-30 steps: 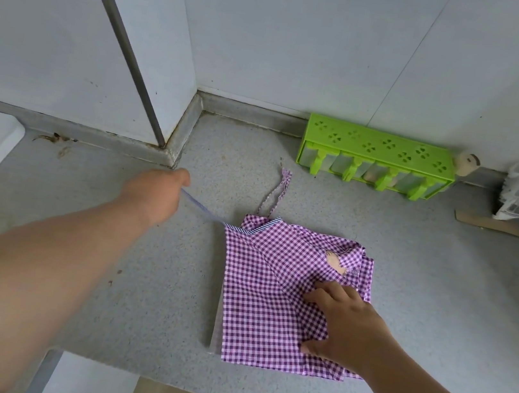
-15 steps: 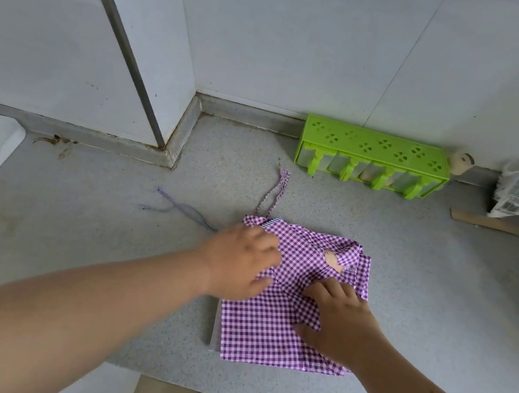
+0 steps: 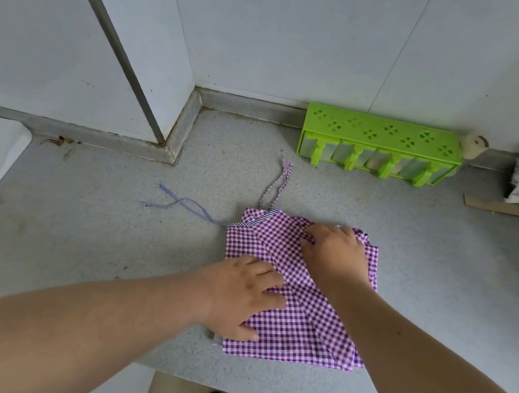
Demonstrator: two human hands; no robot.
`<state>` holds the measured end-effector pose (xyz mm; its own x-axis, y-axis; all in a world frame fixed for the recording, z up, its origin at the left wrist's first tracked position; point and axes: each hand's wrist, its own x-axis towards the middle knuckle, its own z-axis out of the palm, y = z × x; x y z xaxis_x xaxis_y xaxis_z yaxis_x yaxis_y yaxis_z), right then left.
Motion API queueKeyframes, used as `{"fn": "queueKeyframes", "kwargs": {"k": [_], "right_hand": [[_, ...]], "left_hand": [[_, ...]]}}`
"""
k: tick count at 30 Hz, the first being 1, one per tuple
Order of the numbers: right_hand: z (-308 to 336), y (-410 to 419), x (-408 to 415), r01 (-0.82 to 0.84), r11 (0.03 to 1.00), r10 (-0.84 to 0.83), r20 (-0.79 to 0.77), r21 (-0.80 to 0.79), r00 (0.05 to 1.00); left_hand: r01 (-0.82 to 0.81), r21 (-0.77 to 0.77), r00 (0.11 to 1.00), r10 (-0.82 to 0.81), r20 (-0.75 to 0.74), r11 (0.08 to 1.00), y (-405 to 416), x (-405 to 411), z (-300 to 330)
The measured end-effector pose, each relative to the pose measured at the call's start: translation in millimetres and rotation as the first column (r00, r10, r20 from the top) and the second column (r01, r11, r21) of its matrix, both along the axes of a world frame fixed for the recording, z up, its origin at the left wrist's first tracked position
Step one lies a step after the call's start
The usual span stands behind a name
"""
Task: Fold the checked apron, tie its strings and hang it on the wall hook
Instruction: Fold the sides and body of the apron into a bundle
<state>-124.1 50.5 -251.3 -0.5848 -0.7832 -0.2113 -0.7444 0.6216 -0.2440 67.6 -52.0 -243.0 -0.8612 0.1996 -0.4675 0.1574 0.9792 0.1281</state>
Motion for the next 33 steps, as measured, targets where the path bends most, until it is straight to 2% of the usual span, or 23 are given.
{"fn": "queueKeyframes", "kwargs": {"k": [5,8,12,16,18,21,24,27,33], "right_hand": [[-9.0,-4.8,-2.7,0.173,0.984,-0.169,0.112,-0.034,0.979],[-16.1,-1.8,-4.7,0.217,0.975,-0.208,0.154,-0.042,0.966],[-24.0,-1.1,-11.4,0.249,0.966,-0.234,0.175,-0.065,0.956],[-24.3,-2.7,-12.3,0.283,0.959,-0.274,0.198,-0.022,0.941],[-21.0,1.7,-4.6,0.185,0.982,-0.182,0.074,-0.042,0.981],[-16.4,12.0,19.6,-0.129,0.984,0.116,-0.107,-0.121,0.987],[-30.6,23.6,38.2,-0.366,0.929,0.363,-0.054,-0.056,0.93],[-47.6,33.6,31.9,-0.335,0.939,0.331,0.06,0.079,0.942],[-49.8,47.6,-10.0,-0.159,0.971,0.158,0.018,0.18,0.987]], "left_hand": [[-0.247,0.051,0.968,0.245,0.047,0.968,2.1,7.1,-5.8],[-0.309,0.008,0.95,0.308,0.048,0.951,2.8,4.6,-10.9],[-0.436,-0.03,0.887,0.435,0.154,0.9,0.6,-3.9,-21.8],[-0.442,-0.083,0.873,0.45,0.191,0.893,0.7,-8.4,-30.6],[-0.428,-0.111,0.878,0.441,0.183,0.897,3.3,-10.4,-32.4],[-0.41,-0.137,0.884,0.43,0.186,0.902,6.0,-14.8,-32.4],[-0.361,-0.188,0.907,0.391,0.159,0.913,7.0,-17.5,-33.8],[-0.323,-0.241,0.919,0.365,0.151,0.915,9.4,-17.2,-36.5],[-0.397,-0.17,0.885,0.425,0.191,0.902,8.8,-14.0,-32.2]]}}
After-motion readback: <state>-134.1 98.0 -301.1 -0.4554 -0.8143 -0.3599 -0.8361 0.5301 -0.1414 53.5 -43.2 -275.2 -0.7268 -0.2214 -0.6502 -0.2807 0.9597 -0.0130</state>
